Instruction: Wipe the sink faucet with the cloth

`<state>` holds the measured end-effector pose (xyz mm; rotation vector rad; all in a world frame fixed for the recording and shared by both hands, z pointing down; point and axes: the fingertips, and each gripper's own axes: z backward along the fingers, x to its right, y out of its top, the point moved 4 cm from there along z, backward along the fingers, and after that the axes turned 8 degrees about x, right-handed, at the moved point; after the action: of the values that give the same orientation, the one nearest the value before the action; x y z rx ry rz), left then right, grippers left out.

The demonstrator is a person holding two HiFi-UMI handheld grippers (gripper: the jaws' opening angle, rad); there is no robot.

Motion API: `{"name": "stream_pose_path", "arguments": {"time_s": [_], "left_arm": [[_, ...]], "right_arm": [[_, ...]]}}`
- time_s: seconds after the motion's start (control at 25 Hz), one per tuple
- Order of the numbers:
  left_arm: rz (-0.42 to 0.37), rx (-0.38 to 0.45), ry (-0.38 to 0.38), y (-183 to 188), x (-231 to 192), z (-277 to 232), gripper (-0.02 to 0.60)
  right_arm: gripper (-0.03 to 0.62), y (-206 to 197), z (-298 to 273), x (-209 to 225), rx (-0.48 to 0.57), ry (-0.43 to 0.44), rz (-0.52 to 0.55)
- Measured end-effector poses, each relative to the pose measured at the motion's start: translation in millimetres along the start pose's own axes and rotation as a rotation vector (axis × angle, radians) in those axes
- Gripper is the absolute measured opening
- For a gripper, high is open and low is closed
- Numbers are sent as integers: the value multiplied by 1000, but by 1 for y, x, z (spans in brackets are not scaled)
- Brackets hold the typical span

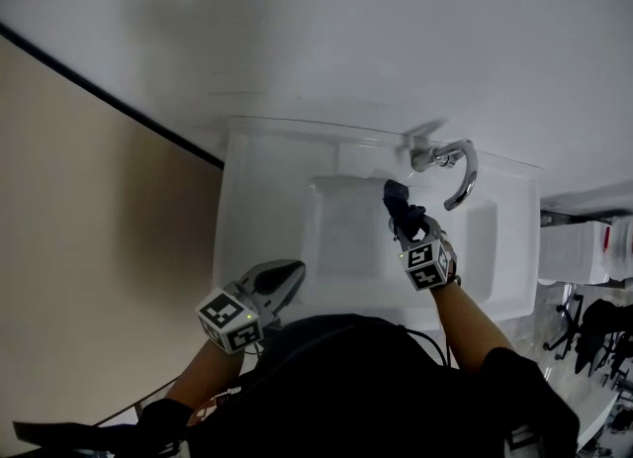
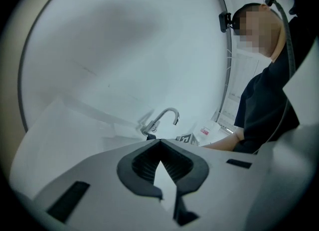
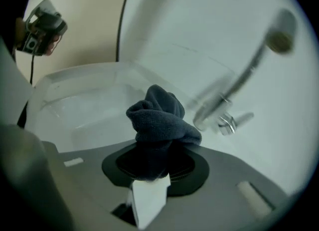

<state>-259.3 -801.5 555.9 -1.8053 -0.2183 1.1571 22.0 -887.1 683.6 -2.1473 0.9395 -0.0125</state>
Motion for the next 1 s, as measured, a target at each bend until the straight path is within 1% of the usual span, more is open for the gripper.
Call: {"name": "stream_pose_path", "arguments": {"time_s": [0.08,0.16,0.24,0.32,0.44,0.52,0.56,0.64,0.68,0.72,0.84,0.88,0.96,1.0], "left_arm": [[-12,-17,3,-7,12,-11,0],[-32,-31,13,-12,24,-22,0],[-54,-34,36,-11,33,-32,0],[-63,-20,53,-9,42,-42,0],[-64,-5,65,-7,56,-61,0],[-67,-7,81,-5,63,-70,0],[-66,-10,89,-5,66,-75,0],[-68,-19,99,-7,72,-83,0],[-71,-25,101,-9,76,-87,0],[-73,-30,100,-11,79,-91,0],[-82,-50,89,-13,89,-99,0],[-85,-54,86,-13,91,-100,0],[-87,-55,78,-15,92,-100,0],[-87,-55,78,-14,92,-100,0]], "right_arm": [[109,-19,7,34,58,-54,-111],[109,-19,11,68,134,-98,-160],[109,-9,7,98,225,-124,-142],[109,7,3,122,308,-136,-136],[109,27,-2,146,369,-126,-155],[109,22,-11,147,363,-85,-130],[107,15,-17,139,330,-47,-106],[106,-2,-37,111,216,42,8],[106,-9,-49,99,172,70,63],[106,-13,-57,92,153,79,74],[106,-10,-59,97,183,89,-58],[106,-9,-53,101,204,90,-73],[106,-10,-32,116,255,66,-106],[106,-11,-18,129,284,41,-145]]}}
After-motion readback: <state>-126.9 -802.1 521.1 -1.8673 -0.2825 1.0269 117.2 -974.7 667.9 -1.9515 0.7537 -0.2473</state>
